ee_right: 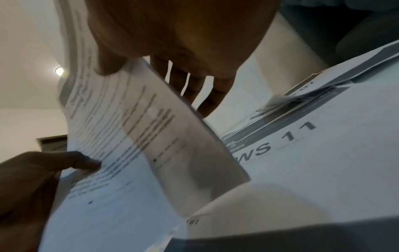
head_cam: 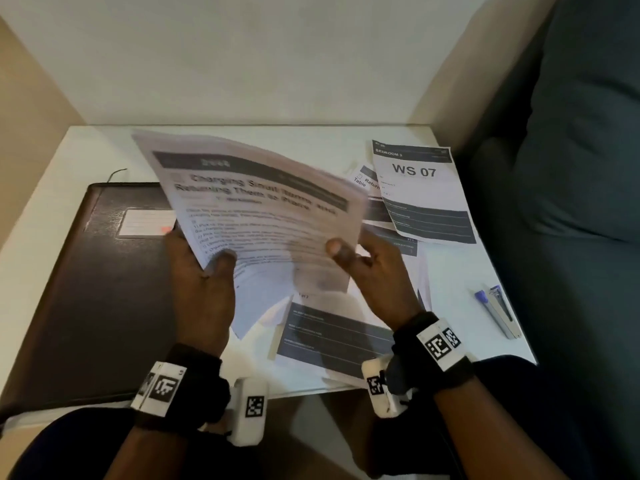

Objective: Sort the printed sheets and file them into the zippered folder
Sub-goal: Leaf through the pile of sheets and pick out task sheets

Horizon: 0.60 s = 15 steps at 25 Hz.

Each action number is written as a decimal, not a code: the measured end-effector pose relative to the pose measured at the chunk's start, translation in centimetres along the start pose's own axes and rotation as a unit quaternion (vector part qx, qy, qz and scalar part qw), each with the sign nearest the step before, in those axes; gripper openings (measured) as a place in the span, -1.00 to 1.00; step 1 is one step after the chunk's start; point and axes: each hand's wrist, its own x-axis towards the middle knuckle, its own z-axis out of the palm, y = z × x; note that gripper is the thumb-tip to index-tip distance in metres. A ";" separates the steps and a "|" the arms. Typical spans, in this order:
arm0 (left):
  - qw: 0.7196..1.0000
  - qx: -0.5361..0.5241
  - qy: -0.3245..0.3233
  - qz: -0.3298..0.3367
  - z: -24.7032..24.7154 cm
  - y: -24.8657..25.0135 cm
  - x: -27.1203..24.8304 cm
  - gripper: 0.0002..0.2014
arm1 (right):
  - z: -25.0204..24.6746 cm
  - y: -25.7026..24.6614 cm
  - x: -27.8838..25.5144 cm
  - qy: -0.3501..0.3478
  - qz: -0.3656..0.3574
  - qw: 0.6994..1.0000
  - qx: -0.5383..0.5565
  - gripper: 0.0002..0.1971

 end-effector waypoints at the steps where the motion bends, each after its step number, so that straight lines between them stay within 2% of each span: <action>1: 1.000 -0.010 0.012 0.001 -0.4 -0.1 0.5 -0.62 | -0.7 0.2 0.6 0.037 0.009 0.999 -0.007 -0.51; 3: 0.999 -0.021 0.038 -0.002 -1.0 -0.3 1.4 -0.63 | -3.0 2.7 3.5 0.107 0.063 0.985 -0.118 -0.37; 5: 0.998 -0.041 0.051 -0.009 -1.3 -0.2 2.0 -0.60 | -5.5 6.0 7.1 0.074 0.172 0.928 -0.323 -0.28; 6: 0.997 -0.050 0.052 -0.013 -1.4 -0.1 2.2 -0.58 | -6.4 7.6 8.5 0.042 0.211 0.896 -0.389 -0.32; 7: 0.997 -0.056 0.053 -0.017 -1.5 -0.1 2.5 -0.56 | -7.0 8.7 9.6 0.023 0.226 0.876 -0.425 -0.43; 9: 0.997 -0.056 0.052 -0.026 -1.7 -0.4 3.0 -0.56 | -7.7 10.1 11.2 0.035 0.191 0.872 -0.449 -0.65; 12: 0.996 -0.057 0.054 -0.040 -2.1 -1.2 3.8 -0.59 | -8.9 10.0 13.0 0.043 0.130 0.885 -0.444 -0.63; 15: 0.995 -0.061 0.070 -0.045 -2.6 -1.0 4.1 -0.56 | -10.6 10.2 14.1 0.023 0.134 0.875 -0.464 -0.61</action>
